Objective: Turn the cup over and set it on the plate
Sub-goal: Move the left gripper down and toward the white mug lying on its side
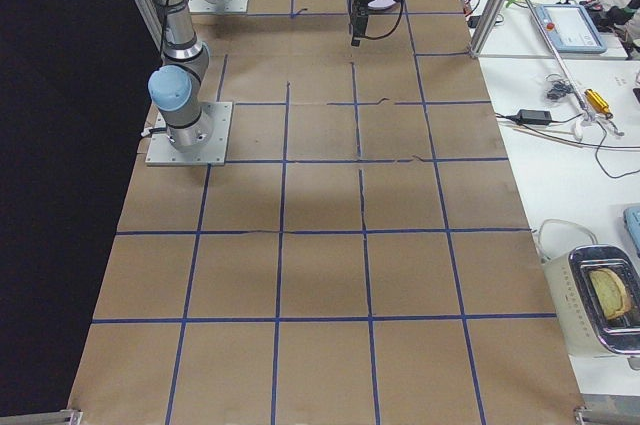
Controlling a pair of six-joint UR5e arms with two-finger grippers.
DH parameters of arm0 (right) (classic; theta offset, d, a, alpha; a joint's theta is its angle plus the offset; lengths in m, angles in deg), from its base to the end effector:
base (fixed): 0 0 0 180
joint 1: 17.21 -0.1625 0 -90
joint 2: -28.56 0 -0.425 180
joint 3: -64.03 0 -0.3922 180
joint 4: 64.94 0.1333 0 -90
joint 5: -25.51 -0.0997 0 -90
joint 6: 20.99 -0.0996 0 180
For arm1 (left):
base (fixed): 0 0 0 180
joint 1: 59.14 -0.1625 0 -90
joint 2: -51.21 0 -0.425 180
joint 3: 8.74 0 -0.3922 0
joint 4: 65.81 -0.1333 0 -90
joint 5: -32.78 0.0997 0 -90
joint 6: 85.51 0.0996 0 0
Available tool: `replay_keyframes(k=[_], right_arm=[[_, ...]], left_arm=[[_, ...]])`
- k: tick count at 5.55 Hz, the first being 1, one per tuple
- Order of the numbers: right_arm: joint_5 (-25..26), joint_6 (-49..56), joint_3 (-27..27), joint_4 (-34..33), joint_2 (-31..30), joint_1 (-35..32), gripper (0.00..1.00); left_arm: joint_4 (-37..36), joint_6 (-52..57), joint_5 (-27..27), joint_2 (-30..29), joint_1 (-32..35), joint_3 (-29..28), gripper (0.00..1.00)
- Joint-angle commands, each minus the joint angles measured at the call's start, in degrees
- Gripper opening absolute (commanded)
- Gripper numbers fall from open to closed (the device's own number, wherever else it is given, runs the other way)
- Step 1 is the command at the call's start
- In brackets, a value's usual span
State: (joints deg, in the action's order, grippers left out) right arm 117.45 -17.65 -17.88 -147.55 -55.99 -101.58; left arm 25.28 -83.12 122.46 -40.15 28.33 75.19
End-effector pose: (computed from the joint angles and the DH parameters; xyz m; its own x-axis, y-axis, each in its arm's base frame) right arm 0.0780 -0.5335 0.4962 -0.9989 0.0373 0.0289 0.0396 0.9956 0.0846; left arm -0.1114 -0.5122 0.5265 -1.0000 -0.0022 0.0029 -0.0024 0.9980 -0.0633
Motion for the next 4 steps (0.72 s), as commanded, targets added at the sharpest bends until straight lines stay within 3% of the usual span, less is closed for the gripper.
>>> replay_keyframes(k=[1, 4], right_arm=[[0.0, 0.0, 0.0, 0.0, 0.0, 0.0, 1.00], [0.0, 0.0, 0.0, 0.0, 0.0, 0.0, 1.00]], left_arm=[[2.8, 3.4, 0.1, 1.9, -4.3, 0.3, 0.98], [5.9, 21.9, 0.3, 7.1, -18.2, 3.9, 0.98]])
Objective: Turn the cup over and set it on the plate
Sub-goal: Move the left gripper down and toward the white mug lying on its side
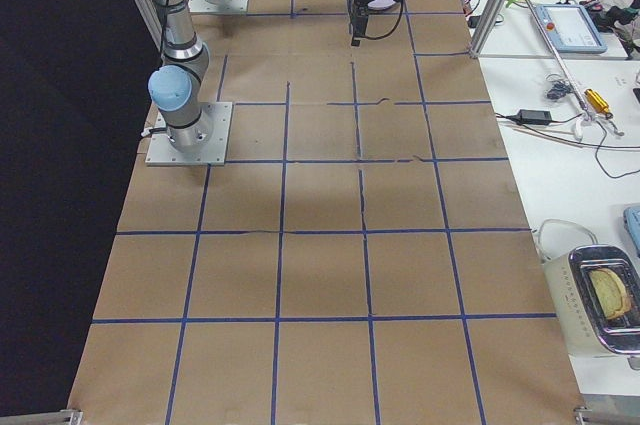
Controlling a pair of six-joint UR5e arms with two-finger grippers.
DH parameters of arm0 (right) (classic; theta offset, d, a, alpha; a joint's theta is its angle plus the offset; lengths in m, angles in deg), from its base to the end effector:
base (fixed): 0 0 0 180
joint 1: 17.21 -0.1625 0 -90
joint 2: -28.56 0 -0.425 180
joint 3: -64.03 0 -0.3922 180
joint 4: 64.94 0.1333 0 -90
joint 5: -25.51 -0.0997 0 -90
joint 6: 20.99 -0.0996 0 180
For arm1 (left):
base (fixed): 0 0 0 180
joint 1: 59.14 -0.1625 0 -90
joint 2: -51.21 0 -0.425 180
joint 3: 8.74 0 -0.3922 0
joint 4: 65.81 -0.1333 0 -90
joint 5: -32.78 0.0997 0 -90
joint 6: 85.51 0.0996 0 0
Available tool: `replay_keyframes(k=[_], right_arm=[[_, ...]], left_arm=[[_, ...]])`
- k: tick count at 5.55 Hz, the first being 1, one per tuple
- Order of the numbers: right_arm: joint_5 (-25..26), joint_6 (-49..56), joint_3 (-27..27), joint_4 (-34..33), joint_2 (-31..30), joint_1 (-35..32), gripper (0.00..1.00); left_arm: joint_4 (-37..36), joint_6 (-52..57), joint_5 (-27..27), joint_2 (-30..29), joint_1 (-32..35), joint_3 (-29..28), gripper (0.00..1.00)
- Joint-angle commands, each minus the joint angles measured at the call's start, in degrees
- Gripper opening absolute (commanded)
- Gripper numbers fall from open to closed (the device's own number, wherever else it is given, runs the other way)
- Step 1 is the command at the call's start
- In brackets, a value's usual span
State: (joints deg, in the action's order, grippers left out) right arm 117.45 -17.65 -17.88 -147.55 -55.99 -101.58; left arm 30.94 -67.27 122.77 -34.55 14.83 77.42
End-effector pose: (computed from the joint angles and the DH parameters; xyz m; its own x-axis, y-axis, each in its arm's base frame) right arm 0.0780 -0.5335 0.4962 -0.9989 0.0373 0.0289 0.0396 0.9956 0.0846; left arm -0.0014 -0.4778 0.5442 -0.9992 0.0385 -0.0071 0.0386 0.9990 -0.0221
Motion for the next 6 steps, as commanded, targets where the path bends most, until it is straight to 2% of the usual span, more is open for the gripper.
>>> replay_keyframes(k=[1, 3, 4, 5, 6], right_arm=[[0.0, 0.0, 0.0, 0.0, 0.0, 0.0, 1.00], [0.0, 0.0, 0.0, 0.0, 0.0, 0.0, 1.00], [0.0, 0.0, 0.0, 0.0, 0.0, 0.0, 1.00], [0.0, 0.0, 0.0, 0.0, 0.0, 0.0, 1.00], [0.0, 0.0, 0.0, 0.0, 0.0, 0.0, 1.00]], left_arm=[[0.2, 16.6, -0.4, 1.6, -10.1, 2.4, 0.98], [0.1, 33.0, -0.3, -0.2, -20.7, 2.5, 0.98], [-0.2, 37.0, -1.3, -2.7, -25.6, 2.3, 0.98], [-0.3, 37.9, -5.4, -6.2, -28.4, 2.4, 0.98], [-0.5, 37.9, -6.1, -10.3, -30.4, 2.2, 0.98]])
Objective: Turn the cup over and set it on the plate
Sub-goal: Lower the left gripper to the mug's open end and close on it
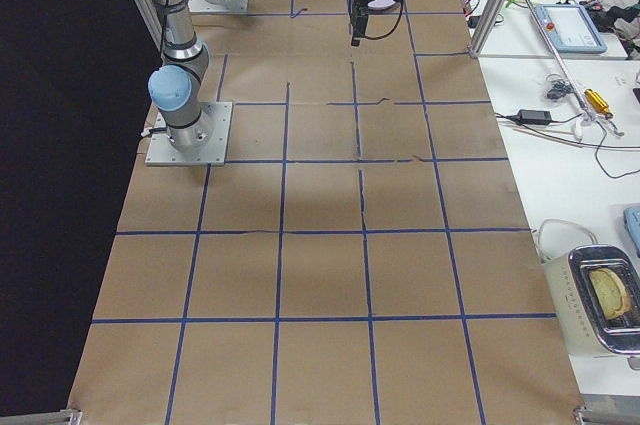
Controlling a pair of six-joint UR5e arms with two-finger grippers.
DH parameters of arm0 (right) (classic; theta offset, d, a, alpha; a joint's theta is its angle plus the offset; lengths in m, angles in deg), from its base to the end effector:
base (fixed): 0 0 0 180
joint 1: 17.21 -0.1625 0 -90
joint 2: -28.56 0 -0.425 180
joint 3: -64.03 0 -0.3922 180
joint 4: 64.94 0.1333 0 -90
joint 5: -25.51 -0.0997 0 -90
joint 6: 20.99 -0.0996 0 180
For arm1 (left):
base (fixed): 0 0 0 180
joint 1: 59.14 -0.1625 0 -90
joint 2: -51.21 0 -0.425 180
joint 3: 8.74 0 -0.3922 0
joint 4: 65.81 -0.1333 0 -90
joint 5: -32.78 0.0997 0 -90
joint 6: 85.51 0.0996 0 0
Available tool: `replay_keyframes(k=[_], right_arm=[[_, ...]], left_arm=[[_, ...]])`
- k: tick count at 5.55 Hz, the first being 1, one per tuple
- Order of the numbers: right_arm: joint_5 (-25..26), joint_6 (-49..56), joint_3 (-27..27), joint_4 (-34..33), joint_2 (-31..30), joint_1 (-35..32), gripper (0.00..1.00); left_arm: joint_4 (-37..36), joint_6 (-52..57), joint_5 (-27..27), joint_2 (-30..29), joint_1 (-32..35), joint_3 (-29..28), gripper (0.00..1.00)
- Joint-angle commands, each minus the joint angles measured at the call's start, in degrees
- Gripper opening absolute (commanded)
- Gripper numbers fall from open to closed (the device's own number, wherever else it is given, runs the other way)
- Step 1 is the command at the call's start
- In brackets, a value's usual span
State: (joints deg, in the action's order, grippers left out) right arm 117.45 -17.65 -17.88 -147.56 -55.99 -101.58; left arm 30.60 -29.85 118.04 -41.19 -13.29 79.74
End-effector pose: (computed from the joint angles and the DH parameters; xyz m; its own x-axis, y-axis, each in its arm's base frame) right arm 0.0780 -0.5335 0.4962 -0.9989 0.0373 0.0289 0.0396 0.9956 0.0845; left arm 0.2441 -0.4546 0.4700 -0.9697 0.1918 0.1510 0.1947 0.9809 0.0039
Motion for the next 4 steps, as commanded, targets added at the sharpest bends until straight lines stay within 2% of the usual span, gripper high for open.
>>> replay_keyframes(k=[1, 4], right_arm=[[0.0, 0.0, 0.0, 0.0, 0.0, 0.0, 1.00], [0.0, 0.0, 0.0, 0.0, 0.0, 0.0, 1.00]], left_arm=[[-0.2, 0.9, -1.8, -7.5, -4.1, -1.0, 0.98], [0.1, 3.6, -11.9, -18.0, -7.8, 0.2, 0.98]])
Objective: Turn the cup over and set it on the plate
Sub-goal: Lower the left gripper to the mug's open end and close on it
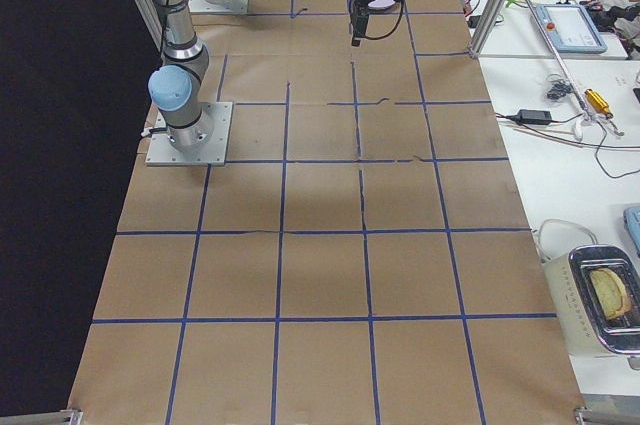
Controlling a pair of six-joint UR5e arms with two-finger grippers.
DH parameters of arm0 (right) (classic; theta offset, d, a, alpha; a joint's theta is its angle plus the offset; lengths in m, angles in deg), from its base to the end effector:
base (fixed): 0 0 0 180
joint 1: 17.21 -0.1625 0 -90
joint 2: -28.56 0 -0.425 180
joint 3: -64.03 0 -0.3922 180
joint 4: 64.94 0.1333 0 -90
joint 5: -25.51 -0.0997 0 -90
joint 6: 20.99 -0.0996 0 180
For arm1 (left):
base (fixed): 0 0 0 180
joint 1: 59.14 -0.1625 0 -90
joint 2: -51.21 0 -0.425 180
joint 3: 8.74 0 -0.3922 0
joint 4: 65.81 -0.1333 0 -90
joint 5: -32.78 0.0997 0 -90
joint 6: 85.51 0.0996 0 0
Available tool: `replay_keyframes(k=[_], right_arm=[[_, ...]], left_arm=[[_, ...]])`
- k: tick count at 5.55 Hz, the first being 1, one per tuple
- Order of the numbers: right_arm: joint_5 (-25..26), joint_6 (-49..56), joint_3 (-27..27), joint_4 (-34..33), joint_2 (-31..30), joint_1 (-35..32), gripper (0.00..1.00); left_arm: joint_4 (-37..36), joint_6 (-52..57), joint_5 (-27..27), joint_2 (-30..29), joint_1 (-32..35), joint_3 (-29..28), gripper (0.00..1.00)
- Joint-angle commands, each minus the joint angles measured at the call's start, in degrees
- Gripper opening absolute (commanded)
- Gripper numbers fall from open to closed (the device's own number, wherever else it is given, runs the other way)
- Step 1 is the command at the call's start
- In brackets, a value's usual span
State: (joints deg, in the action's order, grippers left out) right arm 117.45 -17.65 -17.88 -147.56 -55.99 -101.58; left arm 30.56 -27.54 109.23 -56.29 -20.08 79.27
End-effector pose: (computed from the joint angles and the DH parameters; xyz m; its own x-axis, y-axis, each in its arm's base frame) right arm 0.0780 -0.5335 0.4962 -0.9989 0.0373 0.0289 0.0396 0.9956 0.0845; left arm 0.3378 -0.4759 0.3359 -0.8998 0.0662 0.4312 0.0797 0.9967 0.0133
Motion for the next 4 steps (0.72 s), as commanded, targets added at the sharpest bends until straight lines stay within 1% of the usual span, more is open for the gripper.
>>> replay_keyframes(k=[1, 2, 3, 4], right_arm=[[0.0, 0.0, 0.0, 0.0, 0.0, 0.0, 1.00], [0.0, 0.0, 0.0, 0.0, 0.0, 0.0, 1.00], [0.0, 0.0, 0.0, 0.0, 0.0, 0.0, 1.00], [0.0, 0.0, 0.0, 0.0, 0.0, 0.0, 1.00]], left_arm=[[0.7, 2.4, -5.2, -6.6, -2.6, 0.7, 0.98], [1.9, 6.0, -6.8, -8.7, -3.0, 1.3, 0.98], [2.1, 8.7, -7.1, -10.9, -3.1, 2.2, 0.98], [2.6, 10.7, -9.8, -13.7, -3.2, 2.5, 0.98]])
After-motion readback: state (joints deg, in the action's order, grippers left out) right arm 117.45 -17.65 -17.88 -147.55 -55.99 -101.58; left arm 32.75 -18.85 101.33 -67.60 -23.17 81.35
